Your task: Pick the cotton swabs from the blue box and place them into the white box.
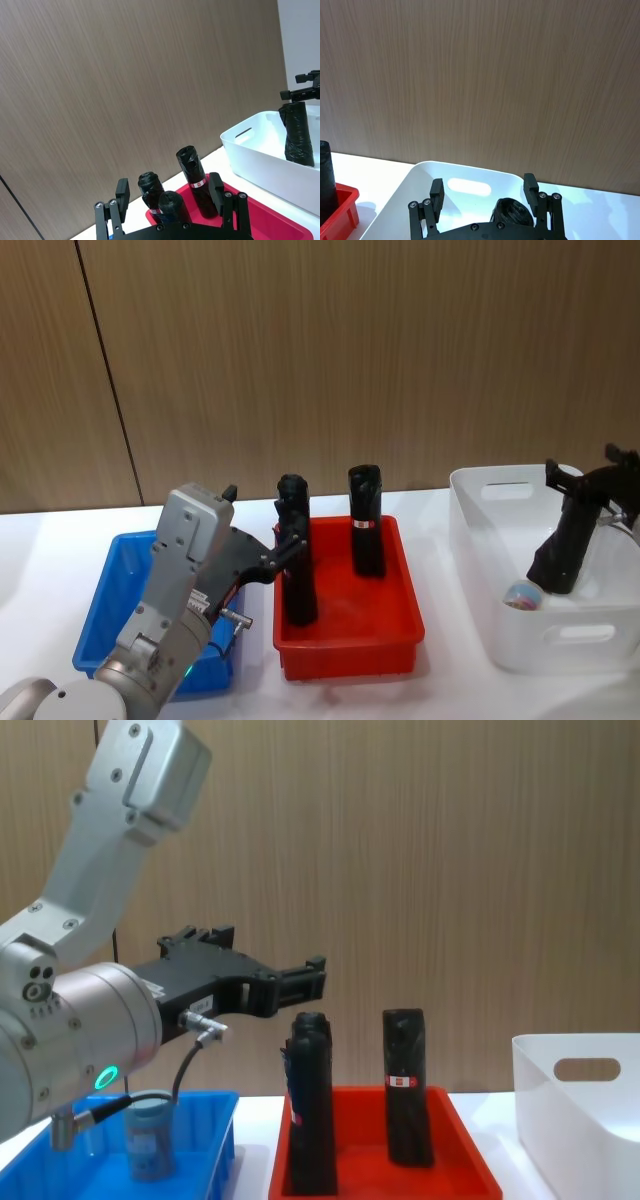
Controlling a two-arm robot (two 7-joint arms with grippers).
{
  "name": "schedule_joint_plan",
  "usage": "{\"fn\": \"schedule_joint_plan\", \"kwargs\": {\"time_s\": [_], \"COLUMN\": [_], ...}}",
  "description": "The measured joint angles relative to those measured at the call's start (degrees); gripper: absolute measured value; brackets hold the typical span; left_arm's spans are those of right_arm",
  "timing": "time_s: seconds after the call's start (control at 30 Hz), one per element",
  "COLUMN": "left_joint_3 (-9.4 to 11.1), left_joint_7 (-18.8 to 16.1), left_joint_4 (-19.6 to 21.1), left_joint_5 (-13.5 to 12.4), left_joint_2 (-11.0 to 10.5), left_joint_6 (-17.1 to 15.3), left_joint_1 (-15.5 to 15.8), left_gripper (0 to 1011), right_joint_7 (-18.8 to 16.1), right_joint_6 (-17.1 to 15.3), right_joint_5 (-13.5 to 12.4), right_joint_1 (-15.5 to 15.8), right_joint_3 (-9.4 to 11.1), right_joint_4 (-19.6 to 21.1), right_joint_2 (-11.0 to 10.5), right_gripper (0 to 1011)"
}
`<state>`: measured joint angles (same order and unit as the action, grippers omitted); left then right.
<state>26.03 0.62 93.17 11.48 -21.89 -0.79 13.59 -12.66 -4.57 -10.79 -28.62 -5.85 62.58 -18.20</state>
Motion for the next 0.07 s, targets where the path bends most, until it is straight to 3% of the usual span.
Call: {"fn": "schedule_joint_plan", "kwargs": {"time_s": [0.07], "left_joint_3": [0.00], "left_joint_7": [0.00], "left_joint_4": [0.00], "left_joint_5": [0.00], "left_joint_2": [0.00], "left_joint_6": [0.00], "left_joint_1": [0.00], "left_gripper": [1004], "right_joint_7": [-0.06], "right_joint_6": [0.02], "right_joint_5": [-0.08], "right_joint_1": [0.08], "right_joint_3": [0.04], "right_joint_4": [0.08], "right_joint_2": [-0.04], "right_gripper": [1002]}}
